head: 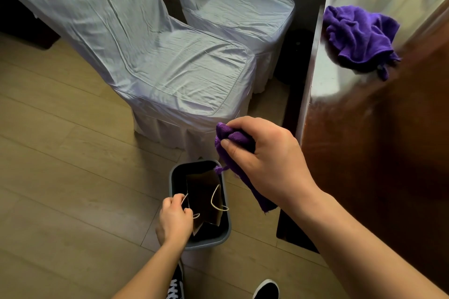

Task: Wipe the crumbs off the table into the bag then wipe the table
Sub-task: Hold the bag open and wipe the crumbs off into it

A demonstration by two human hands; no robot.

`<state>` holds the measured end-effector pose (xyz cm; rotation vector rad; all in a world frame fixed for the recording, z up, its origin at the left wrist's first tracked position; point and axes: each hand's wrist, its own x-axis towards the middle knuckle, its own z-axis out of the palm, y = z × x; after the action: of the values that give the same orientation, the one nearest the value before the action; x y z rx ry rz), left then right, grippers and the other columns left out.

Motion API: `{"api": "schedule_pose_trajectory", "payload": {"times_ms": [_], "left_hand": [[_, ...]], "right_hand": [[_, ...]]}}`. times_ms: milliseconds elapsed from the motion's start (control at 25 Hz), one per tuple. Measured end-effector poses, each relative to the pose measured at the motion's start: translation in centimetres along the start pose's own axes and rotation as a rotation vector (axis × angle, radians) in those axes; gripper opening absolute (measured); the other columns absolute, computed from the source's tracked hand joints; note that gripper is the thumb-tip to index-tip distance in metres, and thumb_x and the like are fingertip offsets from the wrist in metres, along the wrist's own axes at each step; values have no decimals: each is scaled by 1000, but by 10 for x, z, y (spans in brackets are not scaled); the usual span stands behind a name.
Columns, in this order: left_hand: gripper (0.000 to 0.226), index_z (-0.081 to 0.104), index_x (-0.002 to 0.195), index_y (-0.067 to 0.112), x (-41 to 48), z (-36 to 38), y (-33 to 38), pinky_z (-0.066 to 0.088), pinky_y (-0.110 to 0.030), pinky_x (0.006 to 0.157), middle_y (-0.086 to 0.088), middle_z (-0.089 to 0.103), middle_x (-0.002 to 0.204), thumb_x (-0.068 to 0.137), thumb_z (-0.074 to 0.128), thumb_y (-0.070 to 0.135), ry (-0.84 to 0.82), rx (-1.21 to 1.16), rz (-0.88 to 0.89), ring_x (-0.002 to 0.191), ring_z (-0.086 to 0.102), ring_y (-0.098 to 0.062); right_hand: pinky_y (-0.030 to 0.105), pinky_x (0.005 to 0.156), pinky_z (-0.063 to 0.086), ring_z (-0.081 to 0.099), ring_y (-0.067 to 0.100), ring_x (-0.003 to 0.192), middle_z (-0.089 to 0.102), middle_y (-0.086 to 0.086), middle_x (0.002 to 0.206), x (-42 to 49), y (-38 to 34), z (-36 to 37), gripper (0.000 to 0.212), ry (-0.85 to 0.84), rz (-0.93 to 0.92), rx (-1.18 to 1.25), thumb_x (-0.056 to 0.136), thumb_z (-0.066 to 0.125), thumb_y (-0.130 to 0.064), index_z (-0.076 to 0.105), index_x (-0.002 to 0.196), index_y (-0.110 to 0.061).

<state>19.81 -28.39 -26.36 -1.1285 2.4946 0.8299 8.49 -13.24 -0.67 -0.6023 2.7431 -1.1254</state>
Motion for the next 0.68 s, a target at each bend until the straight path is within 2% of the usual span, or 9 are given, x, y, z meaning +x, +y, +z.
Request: {"api": "schedule_pose_trajectory", "payload": {"times_ms": [40, 120, 240, 360, 480, 600, 680], "left_hand": [[42, 52, 128, 27, -2, -2, 4, 45, -38, 82, -3, 51, 131, 86, 53, 24, 5, 29, 64, 105, 55, -22], [52, 45, 137, 26, -4, -8, 13, 39, -43, 102, -6, 44, 144, 86, 54, 31, 14, 113, 195, 129, 43, -24], [63, 31, 145, 29, -8, -21, 28, 23, -48, 115, -8, 30, 155, 87, 49, 43, -15, 228, 297, 144, 21, -25], [66, 27, 146, 30, -15, -44, 50, 21, -49, 115, -8, 28, 156, 86, 45, 49, -12, 257, 372, 145, 17, -27], [63, 38, 143, 22, -27, -81, 87, 31, -49, 112, -13, 39, 150, 86, 53, 42, 58, 182, 489, 141, 29, -30], [51, 53, 130, 12, -50, -122, 137, 44, -48, 101, -13, 56, 132, 83, 55, 32, 211, 76, 747, 127, 48, -31], [47, 58, 123, 10, -64, -143, 167, 47, -46, 96, -11, 59, 124, 82, 51, 32, 306, -12, 887, 118, 54, -28]], "right_hand": [[42, 81, 53, 63, 15, 94, 70, -5, 97, -1, -1, -2, 19, 8, 3, 3, 89, 68, -31, 69, 108, -25], [43, 81, 53, 64, 16, 95, 70, -4, 98, -2, -3, -5, 21, 28, 10, 16, 89, 69, -30, 69, 109, -25], [43, 78, 55, 66, 17, 92, 70, -4, 98, -5, -6, -15, 21, 54, 38, 72, 89, 69, -30, 69, 110, -26], [40, 80, 55, 65, 12, 92, 70, -9, 98, -15, -13, -28, 21, 79, 32, 109, 90, 68, -32, 68, 111, -29], [37, 80, 54, 65, 7, 92, 70, -12, 98, -32, -13, -52, 19, 149, 32, 117, 91, 66, -35, 67, 109, -31], [38, 82, 53, 65, 6, 91, 70, -11, 96, -51, 6, -91, 10, 242, 158, 187, 94, 62, -35, 67, 102, -32], [40, 85, 53, 66, 7, 89, 71, -9, 94, -62, 25, -110, 7, 249, 268, 280, 95, 61, -31, 68, 97, -31]]}}
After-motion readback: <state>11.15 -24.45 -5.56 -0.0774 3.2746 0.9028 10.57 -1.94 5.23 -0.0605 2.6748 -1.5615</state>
